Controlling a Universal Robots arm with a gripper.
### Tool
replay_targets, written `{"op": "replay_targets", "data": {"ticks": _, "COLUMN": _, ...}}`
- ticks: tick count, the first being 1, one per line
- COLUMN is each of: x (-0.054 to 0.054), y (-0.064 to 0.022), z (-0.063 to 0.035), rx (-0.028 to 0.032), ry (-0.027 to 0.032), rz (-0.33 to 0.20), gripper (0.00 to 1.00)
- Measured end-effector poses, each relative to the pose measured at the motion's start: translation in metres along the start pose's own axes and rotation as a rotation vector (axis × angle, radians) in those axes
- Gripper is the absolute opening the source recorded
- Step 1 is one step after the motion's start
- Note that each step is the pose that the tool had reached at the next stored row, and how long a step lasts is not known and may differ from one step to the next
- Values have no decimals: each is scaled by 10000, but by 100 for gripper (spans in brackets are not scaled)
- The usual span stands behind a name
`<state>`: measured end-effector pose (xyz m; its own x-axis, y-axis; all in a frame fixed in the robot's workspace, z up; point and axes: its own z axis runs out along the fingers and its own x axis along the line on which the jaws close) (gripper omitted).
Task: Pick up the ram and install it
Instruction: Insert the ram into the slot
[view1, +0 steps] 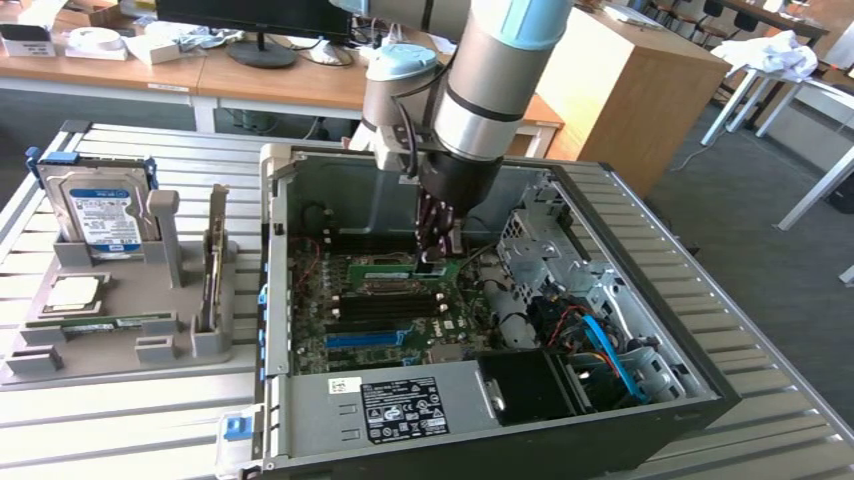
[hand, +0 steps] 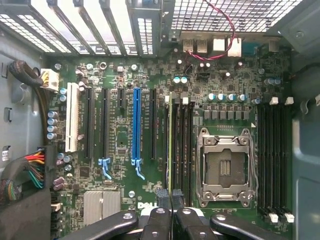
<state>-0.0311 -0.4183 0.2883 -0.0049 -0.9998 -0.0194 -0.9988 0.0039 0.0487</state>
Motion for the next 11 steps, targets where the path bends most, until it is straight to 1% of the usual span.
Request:
{"op": "replay_targets", "data": {"ticks": 7, "x": 1, "y": -2, "z": 45, "rx": -1, "ry": 3, "rz": -1, "gripper": 12}}
{"op": "replay_targets", "data": {"ticks": 11, "x": 1, "y": -2, "z": 46, "rx": -1, "ry": 4, "rz": 0, "gripper": 12}}
